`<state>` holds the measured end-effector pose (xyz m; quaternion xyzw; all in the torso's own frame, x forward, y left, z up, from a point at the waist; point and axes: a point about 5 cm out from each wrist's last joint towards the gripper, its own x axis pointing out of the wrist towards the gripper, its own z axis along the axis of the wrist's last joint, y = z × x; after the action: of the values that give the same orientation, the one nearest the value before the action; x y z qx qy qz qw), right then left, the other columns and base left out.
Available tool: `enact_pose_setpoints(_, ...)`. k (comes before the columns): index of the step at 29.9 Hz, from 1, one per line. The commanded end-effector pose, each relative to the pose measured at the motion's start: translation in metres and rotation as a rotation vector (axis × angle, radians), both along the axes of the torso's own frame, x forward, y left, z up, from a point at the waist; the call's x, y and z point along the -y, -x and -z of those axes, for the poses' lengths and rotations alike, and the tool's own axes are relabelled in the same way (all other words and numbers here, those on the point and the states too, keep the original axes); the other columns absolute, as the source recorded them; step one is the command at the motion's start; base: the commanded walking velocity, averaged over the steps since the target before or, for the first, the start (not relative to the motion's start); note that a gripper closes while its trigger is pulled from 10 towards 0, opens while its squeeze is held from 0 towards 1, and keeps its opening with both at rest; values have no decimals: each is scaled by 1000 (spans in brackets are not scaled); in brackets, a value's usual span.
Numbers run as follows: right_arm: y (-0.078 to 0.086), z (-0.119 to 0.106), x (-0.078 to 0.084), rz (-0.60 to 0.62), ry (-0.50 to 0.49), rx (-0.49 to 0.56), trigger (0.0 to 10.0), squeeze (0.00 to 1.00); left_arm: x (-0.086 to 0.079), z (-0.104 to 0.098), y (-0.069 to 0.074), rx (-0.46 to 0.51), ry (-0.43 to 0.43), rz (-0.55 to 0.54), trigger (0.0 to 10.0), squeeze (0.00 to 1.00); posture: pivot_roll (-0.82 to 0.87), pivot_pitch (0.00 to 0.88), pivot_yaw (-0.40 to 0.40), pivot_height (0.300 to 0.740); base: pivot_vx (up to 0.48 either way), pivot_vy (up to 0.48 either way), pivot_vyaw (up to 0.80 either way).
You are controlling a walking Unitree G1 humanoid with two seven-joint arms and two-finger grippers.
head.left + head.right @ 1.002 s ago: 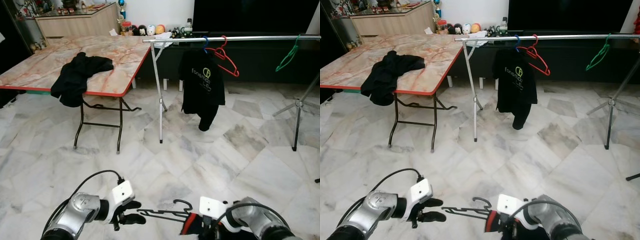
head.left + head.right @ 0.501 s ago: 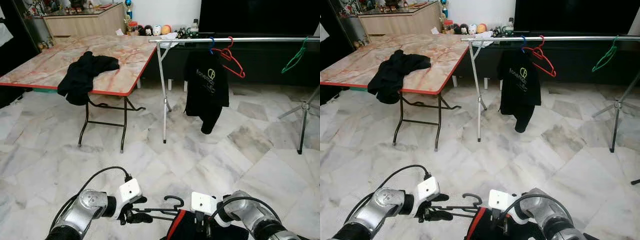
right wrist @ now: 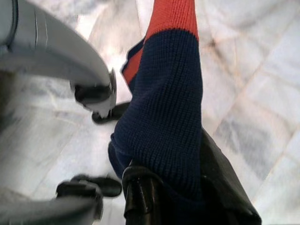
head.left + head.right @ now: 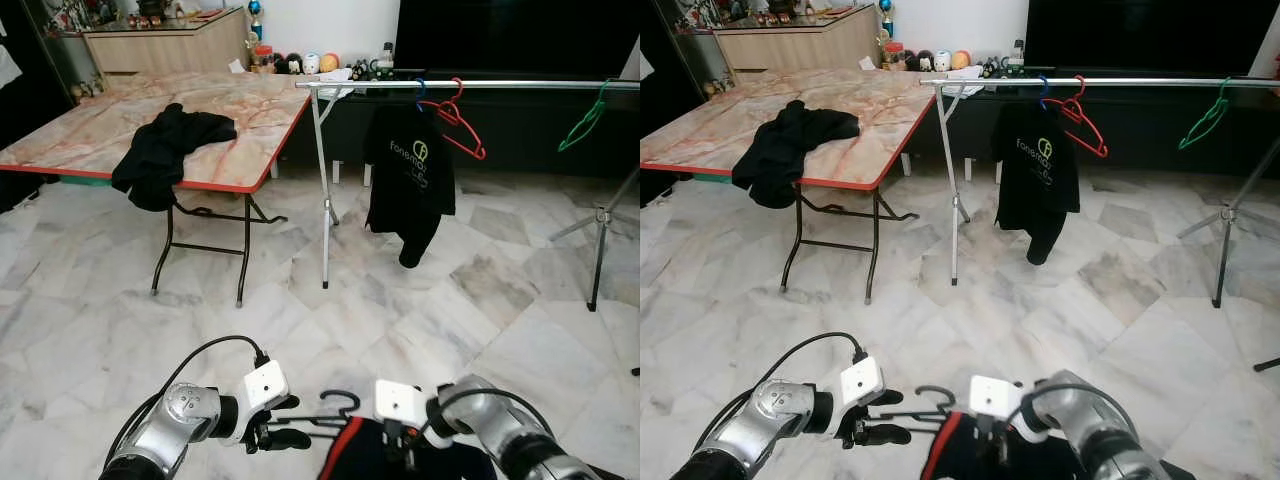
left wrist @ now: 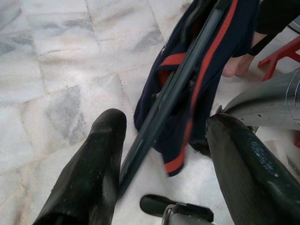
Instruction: Hang hanger
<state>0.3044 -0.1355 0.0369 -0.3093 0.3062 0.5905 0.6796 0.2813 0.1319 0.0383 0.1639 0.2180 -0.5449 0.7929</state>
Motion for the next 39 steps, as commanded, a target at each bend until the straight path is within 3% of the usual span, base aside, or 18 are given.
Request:
enact_pose_setpoints(1,-5,-8,-9,-13,-41,10,10000,0,-3,3,0,-12,-32,1,10000,0,28,0,60,740,0,0,0)
enact_pose_setpoints(10,-3,-6,-11,-25,-50,-6,10000,0,-2,0,-5,8,-35,-15,9725,0,29,0,65,740,0,0,0)
enact_pose_setpoints(11,-2,-5,-10,-26,-48,-12,10000,0,-2,0,-6,11,-35,-17,0,0,28,0,65,740,0,0,0)
enact_pose_setpoints(18,1,-3,-3,-19,-42,-30,10000,0,-1,-1,-9,7,-29,-20,0,0,26,0,68,740,0,0,0)
enact_pose_setpoints(39,4,0,-5,-12,-71,-59,10000,0,-1,-3,-9,-6,-4,-5,0,0,41,7,67,740,0,0,0)
